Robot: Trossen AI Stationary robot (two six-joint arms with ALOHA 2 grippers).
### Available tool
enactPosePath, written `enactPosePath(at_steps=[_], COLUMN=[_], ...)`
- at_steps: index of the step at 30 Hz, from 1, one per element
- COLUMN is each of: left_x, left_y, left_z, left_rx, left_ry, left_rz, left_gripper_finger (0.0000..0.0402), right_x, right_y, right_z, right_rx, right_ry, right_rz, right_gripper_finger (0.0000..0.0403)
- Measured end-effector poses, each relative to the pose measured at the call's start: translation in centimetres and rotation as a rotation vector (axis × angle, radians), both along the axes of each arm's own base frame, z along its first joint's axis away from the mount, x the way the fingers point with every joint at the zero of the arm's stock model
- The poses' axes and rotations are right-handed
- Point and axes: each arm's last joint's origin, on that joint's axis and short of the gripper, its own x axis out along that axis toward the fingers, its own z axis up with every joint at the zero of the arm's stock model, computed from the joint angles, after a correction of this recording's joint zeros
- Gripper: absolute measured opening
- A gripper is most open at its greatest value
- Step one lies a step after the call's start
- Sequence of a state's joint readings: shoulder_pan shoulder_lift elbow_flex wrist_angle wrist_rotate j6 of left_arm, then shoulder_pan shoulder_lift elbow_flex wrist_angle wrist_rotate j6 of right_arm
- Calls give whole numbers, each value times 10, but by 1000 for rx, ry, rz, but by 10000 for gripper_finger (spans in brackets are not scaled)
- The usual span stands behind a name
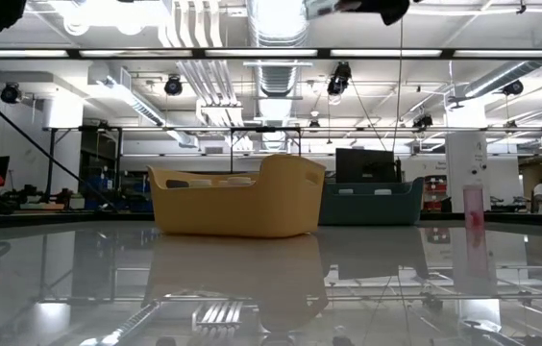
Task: Pick and place medicine bottles into bin by pill shape (circle, oval)
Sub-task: Put the blue pill bottle into the yellow bin
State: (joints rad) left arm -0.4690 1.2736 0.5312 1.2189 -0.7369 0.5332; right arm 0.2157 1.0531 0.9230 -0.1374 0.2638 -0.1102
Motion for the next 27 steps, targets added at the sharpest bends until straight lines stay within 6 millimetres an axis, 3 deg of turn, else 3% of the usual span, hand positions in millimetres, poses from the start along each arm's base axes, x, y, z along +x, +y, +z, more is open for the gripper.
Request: enactPosePath(at_steps=[5, 9, 16, 21, 27], left_x=[-13, -24, -38, -44, -45], left_y=[8, 13, 20, 23, 24], left_z=[0, -12, -20, -21, -20], left_rx=[-36, -33, -39, -44, -46], left_ry=[-5, 24, 23, 16, 11], left_rz=[60, 71, 67, 67, 66], left_gripper_finger=[240, 240, 240, 240, 240], right_x=[22, 40, 73, 95, 115], right_y=[-10, -16, -37, -51, -68], right_z=[12, 20, 34, 25, 1], right_rx=[-30, -58, -46, 8, 28], right_ry=[190, 319, 418, 472, 556], right_rz=[-53, -27, -52, -11, -39], right_gripper_finger=[109, 109, 109, 109, 109])
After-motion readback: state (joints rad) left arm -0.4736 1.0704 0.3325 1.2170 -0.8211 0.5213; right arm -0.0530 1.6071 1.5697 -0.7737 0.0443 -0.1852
